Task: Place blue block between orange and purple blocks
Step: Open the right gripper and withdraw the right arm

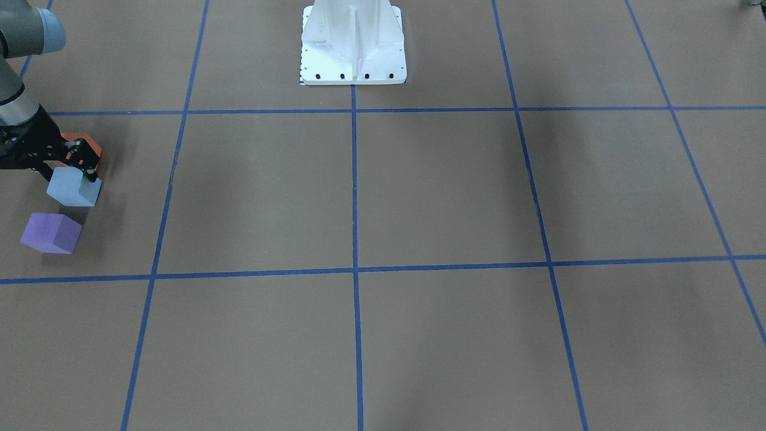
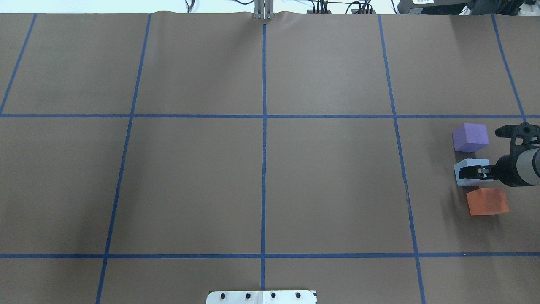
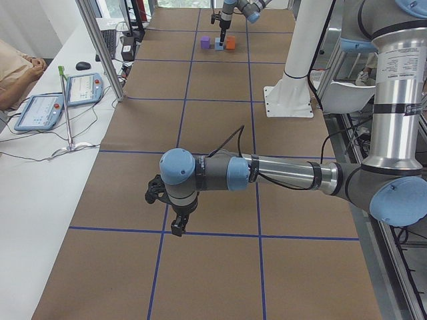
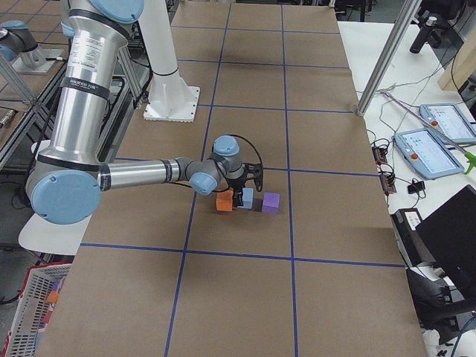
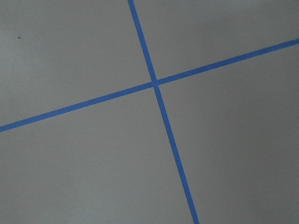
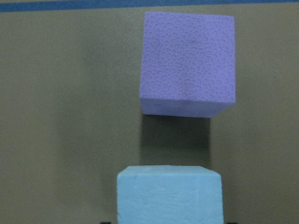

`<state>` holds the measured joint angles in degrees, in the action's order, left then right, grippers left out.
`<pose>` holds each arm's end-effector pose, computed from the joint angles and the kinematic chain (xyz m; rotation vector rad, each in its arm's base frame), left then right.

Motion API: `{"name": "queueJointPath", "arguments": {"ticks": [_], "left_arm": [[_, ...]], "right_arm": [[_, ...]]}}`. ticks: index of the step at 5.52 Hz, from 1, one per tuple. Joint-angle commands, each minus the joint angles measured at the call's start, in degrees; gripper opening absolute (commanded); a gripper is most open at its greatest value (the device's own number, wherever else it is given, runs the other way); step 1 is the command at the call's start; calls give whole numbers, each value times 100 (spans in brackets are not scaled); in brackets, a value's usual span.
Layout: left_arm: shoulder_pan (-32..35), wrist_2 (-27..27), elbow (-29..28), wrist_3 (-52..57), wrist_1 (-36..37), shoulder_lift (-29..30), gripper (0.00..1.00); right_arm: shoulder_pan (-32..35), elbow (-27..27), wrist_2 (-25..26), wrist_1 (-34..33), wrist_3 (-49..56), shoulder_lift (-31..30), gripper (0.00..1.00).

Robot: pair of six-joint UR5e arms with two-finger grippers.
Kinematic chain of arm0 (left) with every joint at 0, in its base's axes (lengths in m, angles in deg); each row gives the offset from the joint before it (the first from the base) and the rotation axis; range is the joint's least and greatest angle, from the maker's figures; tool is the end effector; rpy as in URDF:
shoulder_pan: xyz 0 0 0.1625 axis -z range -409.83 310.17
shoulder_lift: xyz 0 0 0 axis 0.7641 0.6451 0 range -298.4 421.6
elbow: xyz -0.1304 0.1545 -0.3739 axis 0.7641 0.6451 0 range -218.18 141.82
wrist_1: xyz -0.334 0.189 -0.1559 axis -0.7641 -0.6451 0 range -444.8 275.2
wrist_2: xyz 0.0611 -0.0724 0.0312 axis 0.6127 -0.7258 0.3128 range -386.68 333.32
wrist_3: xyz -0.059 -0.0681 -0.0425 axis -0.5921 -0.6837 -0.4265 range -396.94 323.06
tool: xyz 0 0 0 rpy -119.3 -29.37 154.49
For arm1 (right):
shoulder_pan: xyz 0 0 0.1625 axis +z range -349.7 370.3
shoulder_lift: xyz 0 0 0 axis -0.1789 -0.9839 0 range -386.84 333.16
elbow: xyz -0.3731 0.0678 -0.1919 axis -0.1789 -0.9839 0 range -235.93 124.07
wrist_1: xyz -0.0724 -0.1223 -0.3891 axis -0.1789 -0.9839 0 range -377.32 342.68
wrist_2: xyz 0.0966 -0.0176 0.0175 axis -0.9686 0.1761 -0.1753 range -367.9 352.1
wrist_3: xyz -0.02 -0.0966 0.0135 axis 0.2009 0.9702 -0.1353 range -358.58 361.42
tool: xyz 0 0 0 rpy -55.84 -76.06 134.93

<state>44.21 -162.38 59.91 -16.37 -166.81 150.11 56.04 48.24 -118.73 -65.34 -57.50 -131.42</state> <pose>-0.0954 -0.4710 0.6144 0.1478 0.7866 0.2631 -0.2241 -0.3703 0.5800 0.1735 -0.7779 0.1101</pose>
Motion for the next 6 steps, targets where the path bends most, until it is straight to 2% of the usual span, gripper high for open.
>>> {"name": "queueJointPath", "arguments": {"ticks": [1, 2, 3, 4, 5, 6], "left_arm": [[0, 0, 0, 0, 0, 0, 100], [0, 0, 0, 0, 0, -9, 100], [0, 0, -9, 0, 0, -9, 100], [0, 0, -9, 9, 0, -9, 100], [0, 9, -17, 17, 0, -9, 100], [0, 9, -26, 26, 0, -9, 100]], "right_arm": [[719, 181, -514, -49, 518, 16, 100], [1709, 165, -1258, -441, 1592, 25, 100], [2519, 130, -1570, -1454, 3134, 156, 100], [3163, 121, -1703, -2378, 4438, 201, 100], [3717, 173, -1913, -3057, 5295, 201, 100], [3975, 339, -1942, -3951, 5921, 323, 100]]}}
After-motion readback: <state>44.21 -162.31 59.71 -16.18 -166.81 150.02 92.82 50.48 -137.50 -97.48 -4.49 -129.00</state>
